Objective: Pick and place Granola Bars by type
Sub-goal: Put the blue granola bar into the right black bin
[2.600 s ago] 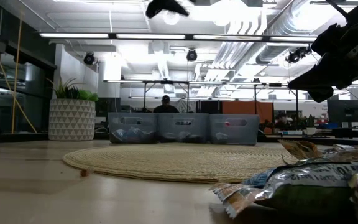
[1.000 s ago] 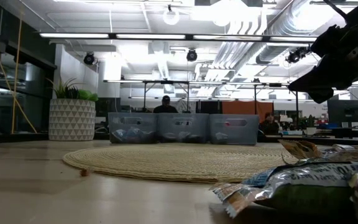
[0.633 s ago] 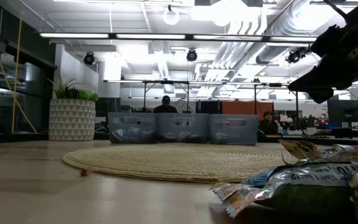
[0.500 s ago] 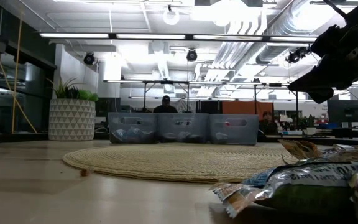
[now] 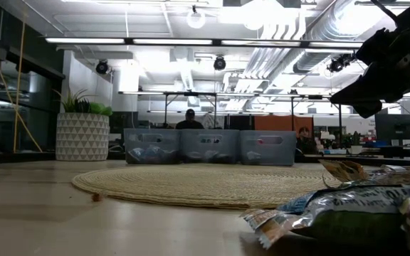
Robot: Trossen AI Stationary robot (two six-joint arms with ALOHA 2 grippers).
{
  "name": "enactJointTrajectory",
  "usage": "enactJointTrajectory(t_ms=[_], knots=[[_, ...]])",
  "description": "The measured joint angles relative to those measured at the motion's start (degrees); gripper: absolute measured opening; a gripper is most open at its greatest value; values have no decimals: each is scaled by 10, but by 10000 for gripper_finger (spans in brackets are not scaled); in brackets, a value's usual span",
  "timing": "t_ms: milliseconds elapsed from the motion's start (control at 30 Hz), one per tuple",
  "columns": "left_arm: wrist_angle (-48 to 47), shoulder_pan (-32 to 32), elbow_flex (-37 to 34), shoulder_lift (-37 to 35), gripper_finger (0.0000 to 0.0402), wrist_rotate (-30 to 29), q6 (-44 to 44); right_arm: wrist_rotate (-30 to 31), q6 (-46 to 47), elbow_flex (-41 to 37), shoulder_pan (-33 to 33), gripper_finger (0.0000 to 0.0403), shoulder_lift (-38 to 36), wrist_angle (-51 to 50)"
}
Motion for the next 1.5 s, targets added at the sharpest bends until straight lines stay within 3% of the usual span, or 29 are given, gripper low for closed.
enactJointTrajectory(t_ms=[167, 567, 1133, 1500], knots=[[65, -2, 1, 33, 307, -11, 34, 0, 0, 1, 0, 0, 0, 0], [88, -16, 0, 113, 307, -39, 38, 0, 0, 2, 0, 0, 9, 0], [78, -16, -1, 137, 307, -43, 34, 0, 0, 1, 0, 0, 12, 0], [63, 10, 0, 140, 303, -24, -15, 0, 0, 1, 0, 0, 12, 0]])
